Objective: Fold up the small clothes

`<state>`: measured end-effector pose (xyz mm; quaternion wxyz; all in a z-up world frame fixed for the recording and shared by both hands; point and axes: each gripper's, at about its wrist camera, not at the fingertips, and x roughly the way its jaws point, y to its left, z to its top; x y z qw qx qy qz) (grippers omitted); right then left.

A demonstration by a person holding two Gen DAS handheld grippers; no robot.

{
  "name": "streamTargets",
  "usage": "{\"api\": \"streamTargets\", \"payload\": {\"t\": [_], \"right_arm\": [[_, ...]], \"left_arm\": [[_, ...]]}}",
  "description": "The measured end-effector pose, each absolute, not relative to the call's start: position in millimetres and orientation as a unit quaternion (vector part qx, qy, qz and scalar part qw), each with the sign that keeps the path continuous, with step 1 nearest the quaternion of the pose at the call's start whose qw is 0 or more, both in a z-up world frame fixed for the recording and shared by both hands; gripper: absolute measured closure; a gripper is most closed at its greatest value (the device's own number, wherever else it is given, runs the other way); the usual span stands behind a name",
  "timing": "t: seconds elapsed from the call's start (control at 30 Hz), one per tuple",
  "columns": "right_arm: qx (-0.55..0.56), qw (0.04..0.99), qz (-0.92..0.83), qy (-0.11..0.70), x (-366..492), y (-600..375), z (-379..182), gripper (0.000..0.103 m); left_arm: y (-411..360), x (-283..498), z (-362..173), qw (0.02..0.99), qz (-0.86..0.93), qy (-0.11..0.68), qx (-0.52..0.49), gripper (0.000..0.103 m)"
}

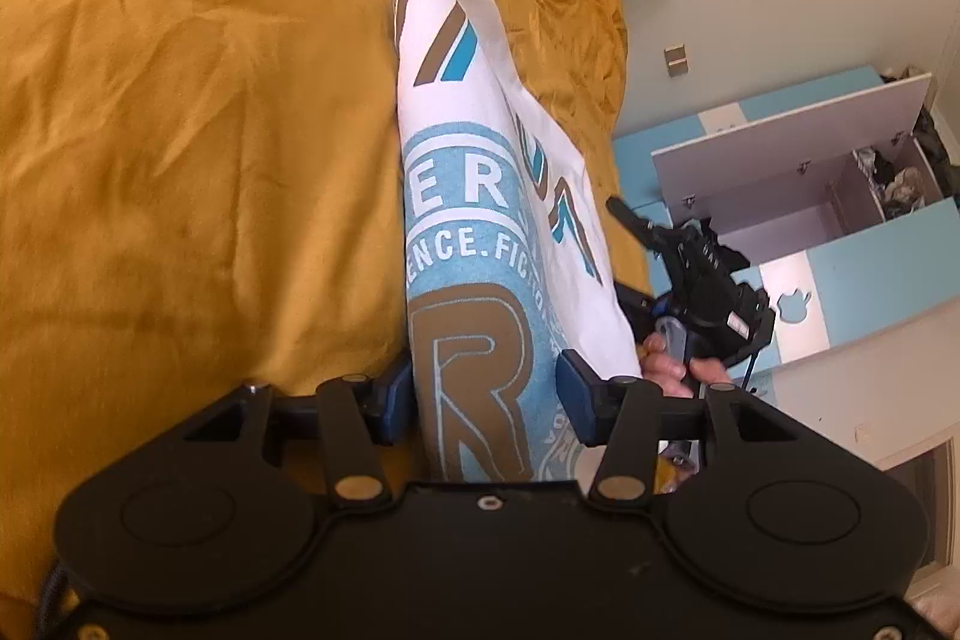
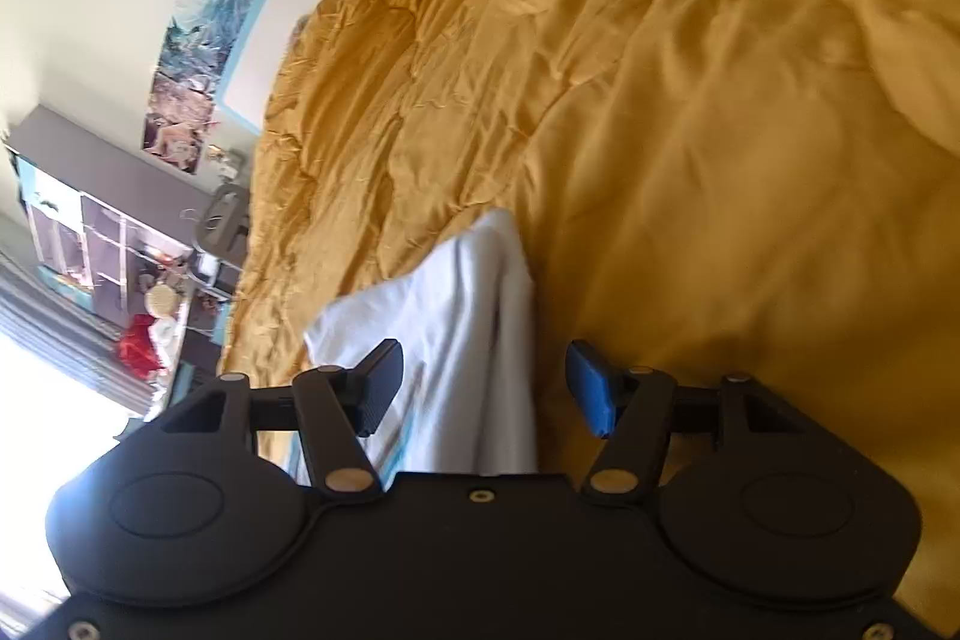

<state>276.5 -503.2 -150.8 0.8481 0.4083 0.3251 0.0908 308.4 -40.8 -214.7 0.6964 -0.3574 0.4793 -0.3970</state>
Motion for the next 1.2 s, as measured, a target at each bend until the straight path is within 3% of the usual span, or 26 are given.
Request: {"api": "streamTargets", "payload": {"t": [0.1, 0.33, 0.4, 0.47, 0.53, 0.57, 0.6, 0.7, 1.0, 1.2], "right_arm": [[0.403, 0.843, 0.12, 0.337, 296.2, -494.7, -149.9, 0.041], [0.42, 0.824, 0.136, 0.355, 338.6, -475.5, -162.6, 0.014], [0.425, 0.82, 0.144, 0.355, 340.3, -476.2, -164.8, 0.014], [0.425, 0.821, 0.141, 0.356, 337.6, -478.1, -164.2, 0.023], [0.419, 0.822, 0.118, 0.367, 334.0, -481.5, -164.9, 0.063], [0.419, 0.821, 0.105, 0.375, 332.4, -483.8, -165.8, 0.07], [0.427, 0.817, 0.1, 0.374, 330.1, -485.4, -166.3, 0.071], [0.406, 0.829, 0.084, 0.374, 328.2, -477.0, -154.8, 0.073], [0.357, 0.86, 0.104, 0.349, 335.1, -434.1, -79.7, 0.076], [0.336, 0.87, 0.15, 0.327, 352.4, -377.2, -27.1, 0.076]], "left_arm": [[-47.7, 313.4, -213.3, 0.703, -0.404, 0.479, -0.337, 0.05], [-51.2, 318.4, -221.3, 0.682, -0.4, 0.488, -0.37, 0.051], [-54.5, 321.0, -222.5, 0.674, -0.402, 0.492, -0.377, 0.051], [-57.9, 324.0, -224.7, 0.665, -0.406, 0.496, -0.384, 0.052], [-64.1, 327.9, -223.5, 0.664, -0.406, 0.498, -0.382, 0.06], [-66.5, 328.9, -221.2, 0.666, -0.407, 0.5, -0.375, 0.061], [-67.3, 329.7, -218.5, 0.669, -0.407, 0.502, -0.367, 0.067], [-65.6, 331.6, -216.1, 0.663, -0.409, 0.496, -0.384, 0.07], [-57.8, 338.0, -181.8, 0.643, -0.444, 0.447, -0.435, 0.072], [-2.2, 332.4, -129.1, 0.681, -0.441, 0.386, -0.439, 0.072]]}}
